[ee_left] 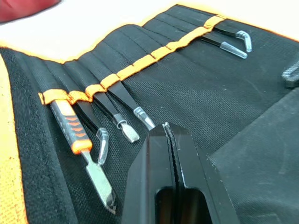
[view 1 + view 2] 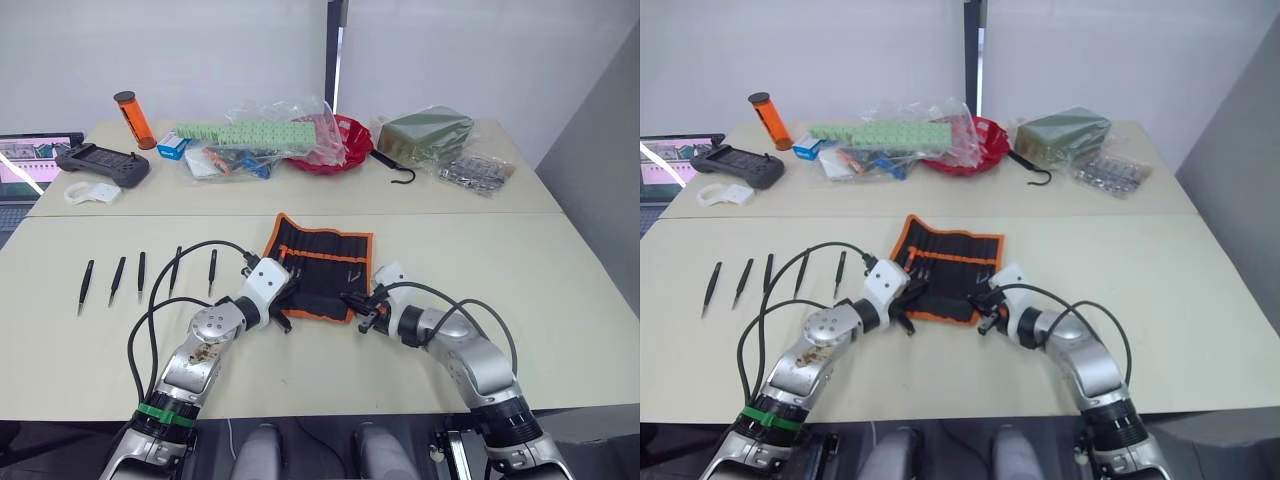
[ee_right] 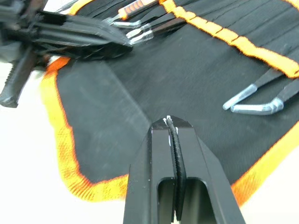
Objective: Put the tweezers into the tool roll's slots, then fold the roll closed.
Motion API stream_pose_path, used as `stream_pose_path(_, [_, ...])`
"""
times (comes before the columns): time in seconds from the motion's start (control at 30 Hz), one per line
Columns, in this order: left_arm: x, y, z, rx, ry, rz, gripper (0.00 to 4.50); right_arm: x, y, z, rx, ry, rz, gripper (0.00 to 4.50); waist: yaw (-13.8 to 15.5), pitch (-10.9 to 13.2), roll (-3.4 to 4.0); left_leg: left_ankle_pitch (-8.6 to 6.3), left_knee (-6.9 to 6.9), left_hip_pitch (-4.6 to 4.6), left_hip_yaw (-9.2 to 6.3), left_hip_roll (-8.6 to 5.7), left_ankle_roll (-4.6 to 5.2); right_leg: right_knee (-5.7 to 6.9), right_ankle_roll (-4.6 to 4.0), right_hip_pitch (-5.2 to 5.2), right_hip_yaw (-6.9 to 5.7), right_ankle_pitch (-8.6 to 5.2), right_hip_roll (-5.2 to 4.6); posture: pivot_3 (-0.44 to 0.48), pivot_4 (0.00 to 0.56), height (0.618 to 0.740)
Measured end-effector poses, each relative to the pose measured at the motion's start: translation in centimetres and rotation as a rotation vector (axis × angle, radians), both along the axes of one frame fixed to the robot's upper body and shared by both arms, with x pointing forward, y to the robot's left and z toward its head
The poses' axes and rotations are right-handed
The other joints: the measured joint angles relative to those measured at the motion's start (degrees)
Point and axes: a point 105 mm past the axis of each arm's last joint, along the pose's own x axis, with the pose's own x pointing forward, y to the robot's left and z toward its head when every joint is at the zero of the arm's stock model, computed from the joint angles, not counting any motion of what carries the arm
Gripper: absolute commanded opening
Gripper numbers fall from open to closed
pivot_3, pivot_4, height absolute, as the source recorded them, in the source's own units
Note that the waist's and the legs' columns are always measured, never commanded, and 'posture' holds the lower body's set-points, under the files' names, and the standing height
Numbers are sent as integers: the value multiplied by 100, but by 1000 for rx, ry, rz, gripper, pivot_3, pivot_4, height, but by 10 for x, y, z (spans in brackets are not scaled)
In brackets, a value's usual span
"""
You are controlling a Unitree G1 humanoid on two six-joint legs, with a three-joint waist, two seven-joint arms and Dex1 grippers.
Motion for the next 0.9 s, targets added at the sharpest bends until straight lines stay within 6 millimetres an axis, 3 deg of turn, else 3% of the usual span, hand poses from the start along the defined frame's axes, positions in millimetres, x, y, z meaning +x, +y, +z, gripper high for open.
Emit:
stream_pose_path(0.17, [1, 8, 6, -68, 29, -8, 0, -1, 2, 4, 59, 22, -8, 33, -51, 1, 0, 0, -2, -9, 0, 6, 0, 4, -2, -12, 0, 0, 6, 0, 150, 740])
stream_pose_path(0.27, [-4, 14, 18, -141, 84, -44, 0, 0, -2, 13, 146, 79, -8, 33, -51, 12, -3, 0, 6, -66, -2, 3, 0, 10, -18, -61, -1, 11, 3, 0, 150, 740])
stream_pose_path(0.33, [-9, 19, 34, -173, 87, -83, 549, 3, -7, 33, 217, 81, -1, 558, -41, 15, -1, 1, 13, -116, -4, -1, 1, 17, -41, -109, -1, 27, 0, 0, 150, 740])
stream_pose_path(0.5, [-15, 39, 85, -243, 38, -118, 2181, 22, -37, 82, 231, 38, -16, 2218, 17, 27, -5, 1, 7, -114, -4, -2, 1, 9, -39, -108, -3, 27, -3, 0, 150, 740])
stream_pose_path(0.73, [-34, 57, 98, -253, 48, -135, 4460, 63, -54, 73, 228, 150, -127, 4500, 5, 41, -8, 1, 6, -115, 1, -1, 1, 7, -41, -112, 0, 27, -2, 0, 150, 740])
stream_pose_path(0.9, [-46, 65, 97, -247, 56, -122, 4487, 80, -49, 59, 212, 210, -139, 4500, -3, 48, -10, 1, 3, -116, 2, -1, 1, 6, -41, -114, 1, 27, -3, 0, 150, 740])
